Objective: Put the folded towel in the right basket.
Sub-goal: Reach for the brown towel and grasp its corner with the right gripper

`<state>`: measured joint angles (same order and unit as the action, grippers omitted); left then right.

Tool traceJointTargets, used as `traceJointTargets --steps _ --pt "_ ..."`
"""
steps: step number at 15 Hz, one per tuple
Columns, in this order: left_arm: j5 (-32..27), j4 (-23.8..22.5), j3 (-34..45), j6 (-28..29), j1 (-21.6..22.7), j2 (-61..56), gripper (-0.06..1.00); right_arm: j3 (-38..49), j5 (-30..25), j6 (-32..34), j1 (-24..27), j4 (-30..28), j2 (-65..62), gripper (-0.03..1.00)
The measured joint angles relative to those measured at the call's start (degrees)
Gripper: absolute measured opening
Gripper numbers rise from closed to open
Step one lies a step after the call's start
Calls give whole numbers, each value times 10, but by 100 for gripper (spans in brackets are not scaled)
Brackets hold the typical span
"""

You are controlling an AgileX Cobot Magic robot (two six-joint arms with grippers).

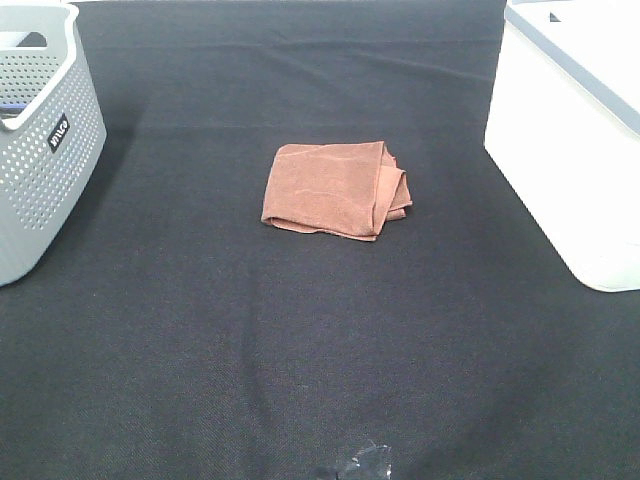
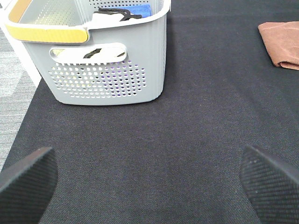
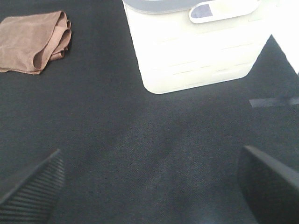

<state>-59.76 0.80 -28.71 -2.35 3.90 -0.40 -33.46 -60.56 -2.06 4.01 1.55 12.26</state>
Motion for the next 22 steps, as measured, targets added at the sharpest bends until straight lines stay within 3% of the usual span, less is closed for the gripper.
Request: traceJointTargets --steps 4,10,15,22 --pt "0 0 0 0 0 0 99 -248 -20 1 0 74 374 97" --pt "0 0 0 0 0 0 99 -457 -25 -32 -15 215 646 94" --pt "0 0 0 0 0 0 99 -630 4 -28 -184 234 914 92" --pt "0 0 0 0 0 0 99 -783 3 -23 -193 246 1164 92"
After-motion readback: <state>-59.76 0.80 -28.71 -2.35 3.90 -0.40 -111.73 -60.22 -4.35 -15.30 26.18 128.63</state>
